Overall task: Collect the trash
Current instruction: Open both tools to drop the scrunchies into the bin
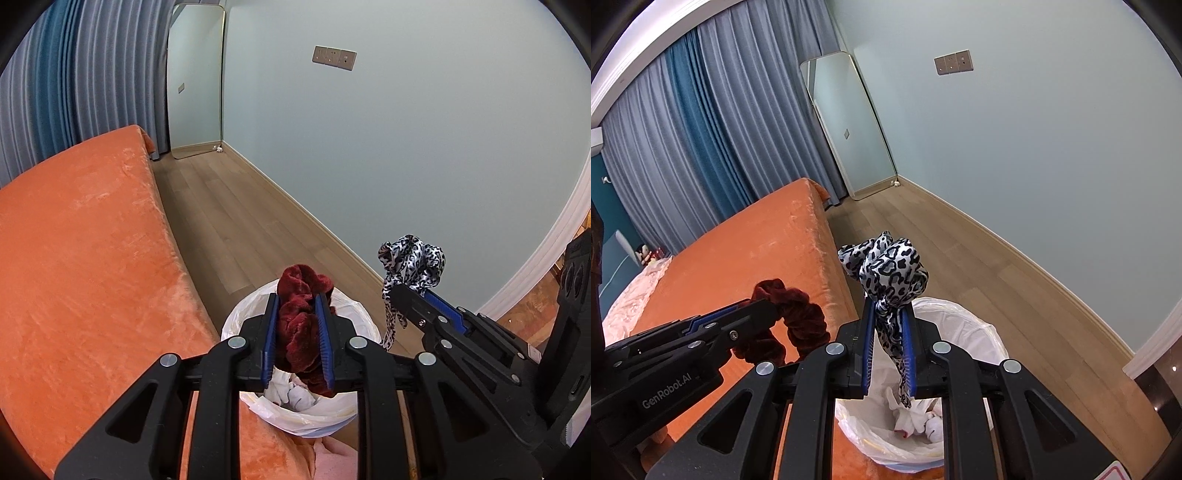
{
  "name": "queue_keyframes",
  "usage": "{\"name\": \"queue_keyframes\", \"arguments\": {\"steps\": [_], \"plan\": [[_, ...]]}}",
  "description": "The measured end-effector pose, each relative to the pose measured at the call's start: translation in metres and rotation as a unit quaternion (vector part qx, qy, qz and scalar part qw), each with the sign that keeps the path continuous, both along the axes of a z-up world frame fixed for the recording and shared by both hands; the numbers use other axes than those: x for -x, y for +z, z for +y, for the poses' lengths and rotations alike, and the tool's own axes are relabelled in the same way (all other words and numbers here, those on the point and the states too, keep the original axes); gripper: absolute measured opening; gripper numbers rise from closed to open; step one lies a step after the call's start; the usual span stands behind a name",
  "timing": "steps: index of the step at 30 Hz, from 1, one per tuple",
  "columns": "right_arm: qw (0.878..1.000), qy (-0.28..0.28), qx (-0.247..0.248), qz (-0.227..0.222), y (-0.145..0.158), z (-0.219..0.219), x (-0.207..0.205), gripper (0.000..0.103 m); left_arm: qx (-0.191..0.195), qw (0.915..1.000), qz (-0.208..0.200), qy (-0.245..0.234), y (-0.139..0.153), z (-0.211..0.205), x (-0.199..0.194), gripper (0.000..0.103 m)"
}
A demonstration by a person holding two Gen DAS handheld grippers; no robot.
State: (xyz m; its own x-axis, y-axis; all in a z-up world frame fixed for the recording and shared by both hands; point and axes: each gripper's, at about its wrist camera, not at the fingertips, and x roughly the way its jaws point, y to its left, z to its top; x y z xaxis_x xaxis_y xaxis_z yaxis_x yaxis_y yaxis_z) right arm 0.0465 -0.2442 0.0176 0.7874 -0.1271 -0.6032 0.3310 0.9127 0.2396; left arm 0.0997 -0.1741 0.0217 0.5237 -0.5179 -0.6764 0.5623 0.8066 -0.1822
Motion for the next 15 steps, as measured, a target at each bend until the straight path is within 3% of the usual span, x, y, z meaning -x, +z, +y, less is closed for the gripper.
{"name": "queue_keyframes", "arguments": {"steps": [3, 5, 11, 15], "plan": [[1.000, 0.001, 0.001, 0.002, -0.001, 0.000, -0.005, 0.018, 0.001, 1.0000, 0.000, 0.005, -0.002, 0.000, -0.001, 0.026], [1.000, 0.002, 0.003, 0.005, -0.001, 0.001, -0.008, 0.021, 0.001, 0.9999, -0.002, 0.010, -0.003, 0.001, -0.001, 0.036], [1.000, 0.006, 0.008, 0.007, 0.000, 0.003, -0.008, 0.026, 0.001, 0.9998, -0.003, 0.019, -0.002, 0.008, -0.002, 0.039], [1.000, 0.010, 0.010, 0.009, 0.002, 0.004, -0.005, 0.035, 0.004, 0.9996, -0.001, 0.027, -0.001, 0.017, -0.001, 0.041]]}}
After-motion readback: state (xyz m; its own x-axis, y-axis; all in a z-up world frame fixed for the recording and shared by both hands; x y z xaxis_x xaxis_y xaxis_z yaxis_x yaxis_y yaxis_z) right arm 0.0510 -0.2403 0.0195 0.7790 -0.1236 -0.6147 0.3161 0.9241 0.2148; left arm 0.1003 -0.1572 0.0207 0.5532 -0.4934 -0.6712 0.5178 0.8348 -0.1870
